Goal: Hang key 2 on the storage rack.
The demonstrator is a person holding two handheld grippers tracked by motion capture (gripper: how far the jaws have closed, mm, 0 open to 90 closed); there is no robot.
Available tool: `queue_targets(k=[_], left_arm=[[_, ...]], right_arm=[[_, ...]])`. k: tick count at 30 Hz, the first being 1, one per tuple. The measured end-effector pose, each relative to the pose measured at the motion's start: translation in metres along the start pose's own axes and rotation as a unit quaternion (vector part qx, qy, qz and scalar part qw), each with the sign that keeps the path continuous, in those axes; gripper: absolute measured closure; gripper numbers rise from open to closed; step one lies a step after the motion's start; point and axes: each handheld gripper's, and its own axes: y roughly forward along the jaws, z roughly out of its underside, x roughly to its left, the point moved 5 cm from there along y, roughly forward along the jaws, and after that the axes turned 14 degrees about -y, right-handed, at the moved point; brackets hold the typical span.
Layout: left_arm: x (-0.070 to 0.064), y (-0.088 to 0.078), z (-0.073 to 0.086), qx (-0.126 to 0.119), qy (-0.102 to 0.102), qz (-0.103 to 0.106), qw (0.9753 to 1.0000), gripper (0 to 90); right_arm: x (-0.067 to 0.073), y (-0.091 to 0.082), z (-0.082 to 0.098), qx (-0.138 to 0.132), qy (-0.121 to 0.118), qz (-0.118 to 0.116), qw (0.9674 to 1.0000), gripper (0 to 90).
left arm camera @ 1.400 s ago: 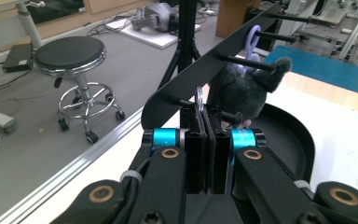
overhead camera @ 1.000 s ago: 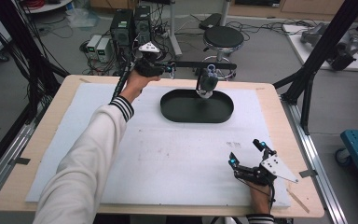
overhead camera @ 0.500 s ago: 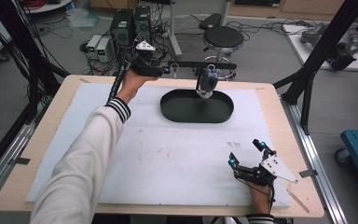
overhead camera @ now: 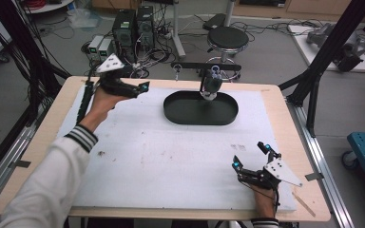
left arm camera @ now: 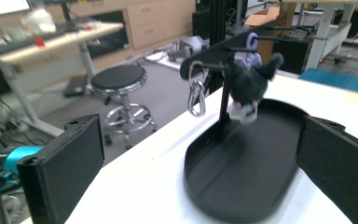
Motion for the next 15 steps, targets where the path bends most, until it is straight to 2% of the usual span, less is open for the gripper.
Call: queue_targets(k=[2,7,11,13,15], left_arm=[[0.001,-0.023,0.011,-0.002,0.019,-0.005,0.9998,1.7],[0.01,-0.078,0.045,-0.024,0.02,-0.026,0.9992,1.7],[0.003,-0.114,0.078,-0.046,0.008,-0.024,0.9986,1.7],[-0.001,-0.127,0.092,-0.061,-0.003,-0.027,0.9977,1.7],[-0.004,-0.136,0.106,-0.077,-0.018,-0.02,0.9967,1.7]], right_arm=[[0.0,0.0,0.0,0.0,0.0,-0.001,1.0,0.7],[0.0,0.0,0.0,0.003,0.001,0.0,1.0,0.7],[0.001,0.0,0.0,0.003,-0.003,0.001,1.0,0.7],[0.001,0.0,0.0,0.003,-0.007,0.002,1.0,0.7],[0.002,0.0,-0.001,0.003,-0.012,0.003,0.9999,0.7]])
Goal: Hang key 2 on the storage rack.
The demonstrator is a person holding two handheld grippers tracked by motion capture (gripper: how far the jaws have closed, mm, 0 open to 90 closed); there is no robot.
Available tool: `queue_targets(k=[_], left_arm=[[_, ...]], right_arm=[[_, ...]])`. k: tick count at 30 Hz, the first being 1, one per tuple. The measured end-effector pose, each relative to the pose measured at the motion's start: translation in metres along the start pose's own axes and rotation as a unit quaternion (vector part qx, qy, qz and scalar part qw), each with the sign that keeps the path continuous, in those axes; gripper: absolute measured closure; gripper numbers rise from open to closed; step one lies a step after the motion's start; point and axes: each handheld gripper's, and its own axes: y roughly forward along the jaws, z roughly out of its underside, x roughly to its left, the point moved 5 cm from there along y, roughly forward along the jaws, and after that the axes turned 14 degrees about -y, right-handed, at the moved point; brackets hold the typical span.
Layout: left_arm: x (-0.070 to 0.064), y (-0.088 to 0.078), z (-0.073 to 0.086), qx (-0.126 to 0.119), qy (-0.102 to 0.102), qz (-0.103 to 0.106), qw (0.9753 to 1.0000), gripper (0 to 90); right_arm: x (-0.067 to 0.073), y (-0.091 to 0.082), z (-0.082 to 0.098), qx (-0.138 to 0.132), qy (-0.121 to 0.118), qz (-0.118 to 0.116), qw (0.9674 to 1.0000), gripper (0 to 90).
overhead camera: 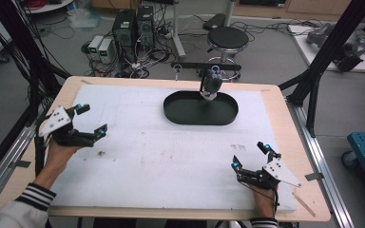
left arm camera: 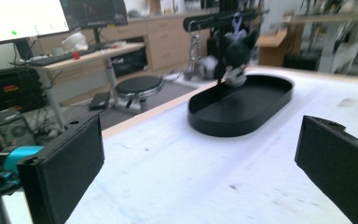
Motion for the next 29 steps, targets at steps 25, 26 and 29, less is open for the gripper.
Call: queue_targets(k=[25,26,29], left_arm=[[-0.011,-0.024,0.064,-0.036,-0.036,-0.009,0.9987,1.8],[-0.011,-0.024,0.063,-0.036,-0.037,-0.008,0.9986,1.7],[-0.011,-0.025,0.063,-0.039,-0.037,-0.008,0.9985,1.8]], right_arm=[[0.001,-0.001,0.0,-0.002,-0.004,0.002,1.0,0.7],[0.001,-0.001,0.0,-0.002,-0.006,0.003,1.0,0.7],[0.002,-0.001,0.0,0.0,-0.012,0.005,0.9999,0.7]])
